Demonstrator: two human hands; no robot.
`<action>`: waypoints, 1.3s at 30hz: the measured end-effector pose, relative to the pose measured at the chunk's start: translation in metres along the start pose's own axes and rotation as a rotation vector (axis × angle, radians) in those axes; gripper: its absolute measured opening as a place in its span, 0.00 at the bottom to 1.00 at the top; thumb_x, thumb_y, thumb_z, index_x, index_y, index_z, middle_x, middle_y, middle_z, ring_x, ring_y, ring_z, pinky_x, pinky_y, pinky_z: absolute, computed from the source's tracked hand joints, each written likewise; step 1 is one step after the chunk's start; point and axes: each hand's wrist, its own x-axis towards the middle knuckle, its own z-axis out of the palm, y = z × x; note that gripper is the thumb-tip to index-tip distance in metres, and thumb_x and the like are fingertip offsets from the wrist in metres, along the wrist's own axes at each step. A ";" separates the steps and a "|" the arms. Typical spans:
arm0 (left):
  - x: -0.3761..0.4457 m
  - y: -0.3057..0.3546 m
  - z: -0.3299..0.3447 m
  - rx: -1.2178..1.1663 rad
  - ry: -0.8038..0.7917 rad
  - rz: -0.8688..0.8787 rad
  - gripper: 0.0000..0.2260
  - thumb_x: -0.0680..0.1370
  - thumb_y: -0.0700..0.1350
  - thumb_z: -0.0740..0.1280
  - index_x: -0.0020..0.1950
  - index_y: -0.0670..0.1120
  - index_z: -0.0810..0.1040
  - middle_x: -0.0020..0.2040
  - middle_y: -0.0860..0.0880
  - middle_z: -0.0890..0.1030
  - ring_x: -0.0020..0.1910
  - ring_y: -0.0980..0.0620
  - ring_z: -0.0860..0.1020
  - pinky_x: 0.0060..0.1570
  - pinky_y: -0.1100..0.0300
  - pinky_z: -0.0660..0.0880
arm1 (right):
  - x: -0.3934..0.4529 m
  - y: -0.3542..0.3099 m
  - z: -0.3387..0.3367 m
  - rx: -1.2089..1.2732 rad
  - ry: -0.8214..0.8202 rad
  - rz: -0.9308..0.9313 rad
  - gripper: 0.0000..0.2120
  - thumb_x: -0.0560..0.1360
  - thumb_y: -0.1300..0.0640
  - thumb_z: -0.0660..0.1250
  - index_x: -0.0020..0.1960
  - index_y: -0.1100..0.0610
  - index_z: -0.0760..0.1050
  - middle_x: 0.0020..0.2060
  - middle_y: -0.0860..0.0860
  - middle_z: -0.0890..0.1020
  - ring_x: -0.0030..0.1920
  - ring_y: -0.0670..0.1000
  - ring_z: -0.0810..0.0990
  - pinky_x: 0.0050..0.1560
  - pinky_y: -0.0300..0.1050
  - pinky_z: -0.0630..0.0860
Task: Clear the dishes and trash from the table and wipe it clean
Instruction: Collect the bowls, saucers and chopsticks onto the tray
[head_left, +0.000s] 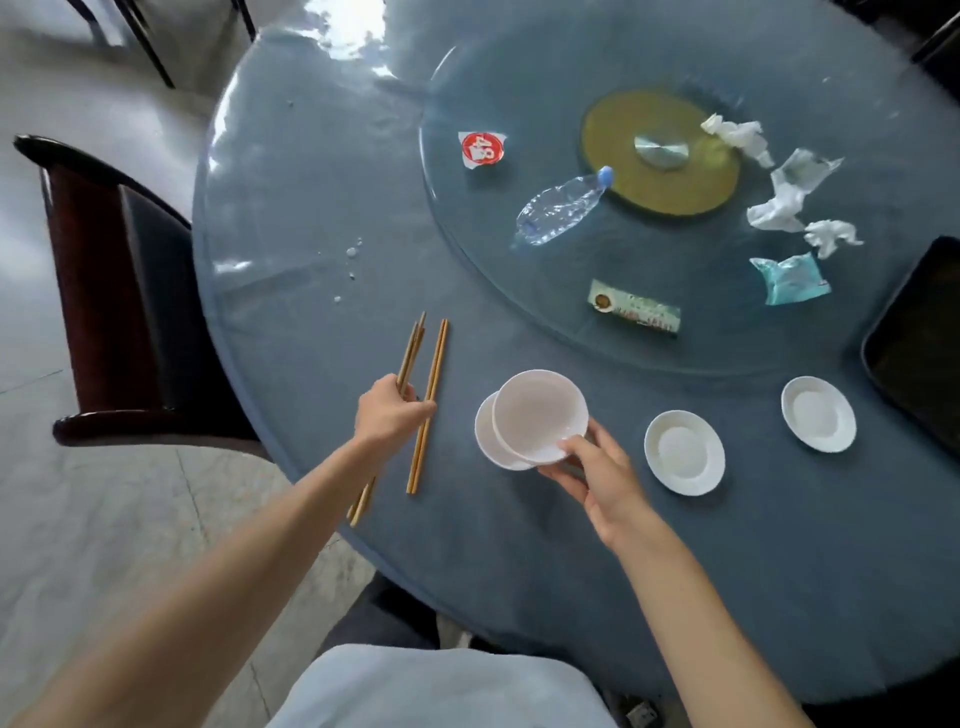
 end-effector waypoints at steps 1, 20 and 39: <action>0.006 0.002 0.005 0.043 0.004 -0.011 0.11 0.69 0.48 0.72 0.47 0.45 0.76 0.41 0.49 0.80 0.39 0.50 0.77 0.38 0.56 0.74 | 0.002 0.001 0.000 -0.013 0.003 0.014 0.22 0.78 0.65 0.65 0.71 0.51 0.76 0.63 0.54 0.83 0.53 0.53 0.88 0.61 0.53 0.82; 0.021 0.017 0.052 0.435 0.087 -0.127 0.11 0.69 0.43 0.69 0.48 0.40 0.76 0.45 0.42 0.80 0.48 0.36 0.81 0.46 0.51 0.77 | 0.026 0.007 -0.002 -0.116 -0.088 0.187 0.28 0.78 0.57 0.72 0.73 0.39 0.70 0.62 0.52 0.82 0.52 0.51 0.85 0.44 0.45 0.84; 0.005 0.009 0.027 0.021 -0.166 -0.063 0.09 0.79 0.48 0.56 0.41 0.47 0.61 0.38 0.49 0.62 0.35 0.51 0.60 0.35 0.55 0.59 | 0.021 0.016 -0.011 0.095 -0.058 0.186 0.27 0.80 0.68 0.60 0.73 0.45 0.72 0.64 0.53 0.79 0.56 0.52 0.83 0.56 0.54 0.84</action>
